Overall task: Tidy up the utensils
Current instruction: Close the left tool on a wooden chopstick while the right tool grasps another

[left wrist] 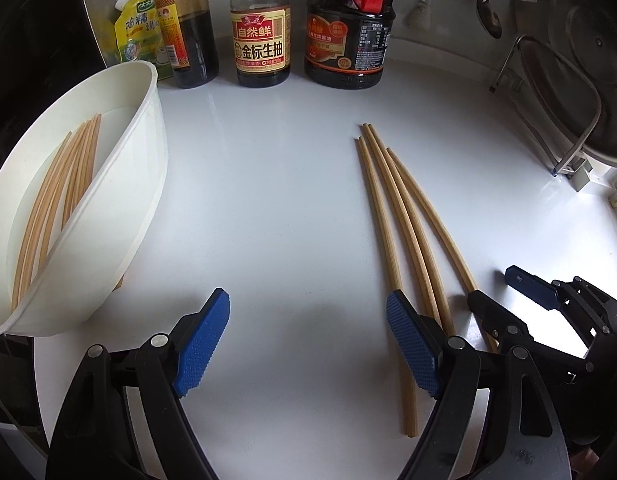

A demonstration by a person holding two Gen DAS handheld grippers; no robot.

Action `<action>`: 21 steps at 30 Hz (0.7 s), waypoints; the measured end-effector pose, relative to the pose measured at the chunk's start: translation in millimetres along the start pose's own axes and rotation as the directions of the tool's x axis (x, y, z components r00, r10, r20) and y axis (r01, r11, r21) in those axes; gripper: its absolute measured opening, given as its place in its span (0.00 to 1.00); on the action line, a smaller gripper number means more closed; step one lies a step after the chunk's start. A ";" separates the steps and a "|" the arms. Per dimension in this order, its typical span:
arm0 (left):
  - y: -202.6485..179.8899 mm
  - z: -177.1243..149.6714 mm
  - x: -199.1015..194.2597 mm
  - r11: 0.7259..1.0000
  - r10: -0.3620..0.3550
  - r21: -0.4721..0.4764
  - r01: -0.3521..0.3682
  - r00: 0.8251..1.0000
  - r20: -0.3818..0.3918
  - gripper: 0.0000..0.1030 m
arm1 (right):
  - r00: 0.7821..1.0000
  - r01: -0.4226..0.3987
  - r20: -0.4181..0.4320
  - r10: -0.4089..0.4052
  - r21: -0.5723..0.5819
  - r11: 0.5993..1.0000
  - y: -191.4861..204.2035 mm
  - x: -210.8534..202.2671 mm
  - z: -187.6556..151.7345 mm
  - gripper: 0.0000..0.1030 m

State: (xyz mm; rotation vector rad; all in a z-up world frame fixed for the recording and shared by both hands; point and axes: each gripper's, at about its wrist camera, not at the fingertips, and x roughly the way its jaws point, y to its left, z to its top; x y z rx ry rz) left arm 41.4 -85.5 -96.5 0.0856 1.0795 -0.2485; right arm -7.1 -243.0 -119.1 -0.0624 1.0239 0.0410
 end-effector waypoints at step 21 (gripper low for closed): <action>-23.8 4.2 21.4 0.997 0.034 0.065 -0.034 0.999 -0.012 0.77 | 0.999 -0.008 0.031 0.008 0.010 1.000 -29.4 2.4 -3.5 0.51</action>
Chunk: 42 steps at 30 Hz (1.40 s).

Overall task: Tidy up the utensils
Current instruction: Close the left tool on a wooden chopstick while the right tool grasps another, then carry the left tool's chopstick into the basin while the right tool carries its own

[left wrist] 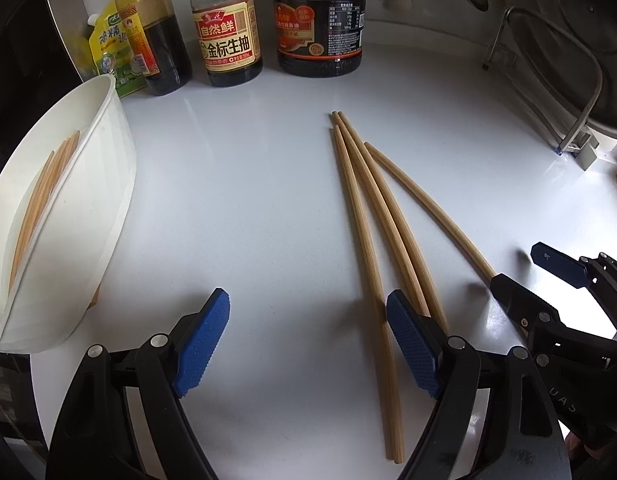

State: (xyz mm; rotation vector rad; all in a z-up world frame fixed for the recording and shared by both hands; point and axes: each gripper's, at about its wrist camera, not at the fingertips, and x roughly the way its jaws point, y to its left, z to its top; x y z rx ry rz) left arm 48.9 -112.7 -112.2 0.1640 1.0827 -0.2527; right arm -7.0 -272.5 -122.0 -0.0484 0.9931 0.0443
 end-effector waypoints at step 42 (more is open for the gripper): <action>64.7 40.7 -83.5 0.992 -0.120 -0.019 0.123 0.988 0.096 0.07 | 0.989 -0.114 0.100 0.110 0.031 0.993 57.1 -59.6 68.9 0.06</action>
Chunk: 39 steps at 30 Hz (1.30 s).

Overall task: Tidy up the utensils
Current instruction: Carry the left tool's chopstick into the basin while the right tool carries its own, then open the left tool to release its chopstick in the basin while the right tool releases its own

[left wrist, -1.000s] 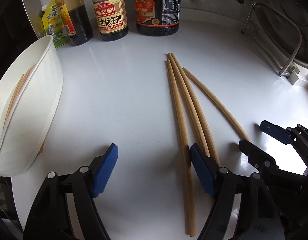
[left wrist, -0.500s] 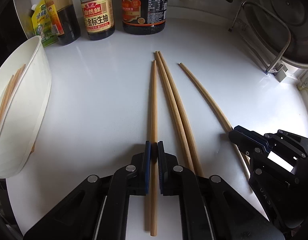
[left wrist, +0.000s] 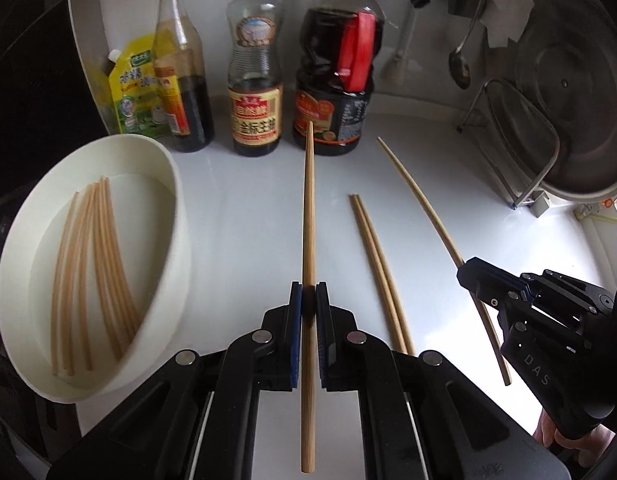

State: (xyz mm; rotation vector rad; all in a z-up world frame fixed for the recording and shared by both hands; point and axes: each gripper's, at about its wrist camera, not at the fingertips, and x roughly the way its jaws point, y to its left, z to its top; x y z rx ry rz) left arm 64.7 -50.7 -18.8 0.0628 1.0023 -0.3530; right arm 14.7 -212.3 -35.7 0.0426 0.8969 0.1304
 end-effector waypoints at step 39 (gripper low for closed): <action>251.8 -1.9 24.7 0.963 0.149 -0.209 -0.171 0.982 -0.120 0.16 | 0.961 -0.215 -0.198 0.195 -0.085 0.973 229.9 136.1 100.5 0.12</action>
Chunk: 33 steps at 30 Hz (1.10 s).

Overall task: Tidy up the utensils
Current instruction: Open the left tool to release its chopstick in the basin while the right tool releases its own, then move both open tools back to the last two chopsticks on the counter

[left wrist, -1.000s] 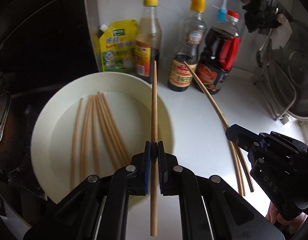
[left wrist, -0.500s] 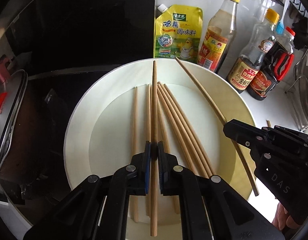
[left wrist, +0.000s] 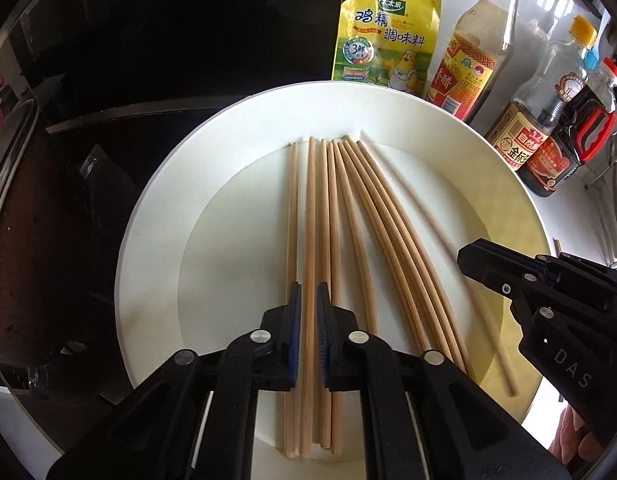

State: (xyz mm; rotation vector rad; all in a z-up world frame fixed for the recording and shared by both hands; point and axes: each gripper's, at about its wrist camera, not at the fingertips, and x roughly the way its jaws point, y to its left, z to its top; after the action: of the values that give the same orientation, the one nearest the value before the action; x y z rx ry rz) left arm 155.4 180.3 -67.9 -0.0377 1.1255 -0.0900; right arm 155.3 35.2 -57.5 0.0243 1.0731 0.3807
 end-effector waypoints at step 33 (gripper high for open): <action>-37.0 -49.1 -85.8 1.000 0.014 -0.006 -0.013 0.991 0.131 0.57 | 0.993 0.036 0.112 -0.038 0.014 0.999 -14.9 -93.7 -65.0 0.32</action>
State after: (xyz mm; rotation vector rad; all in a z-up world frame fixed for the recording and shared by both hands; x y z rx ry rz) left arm 72.5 152.1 -9.0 -0.0400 0.9943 -0.0716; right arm 64.5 -18.8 -12.2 0.0362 0.9636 0.3353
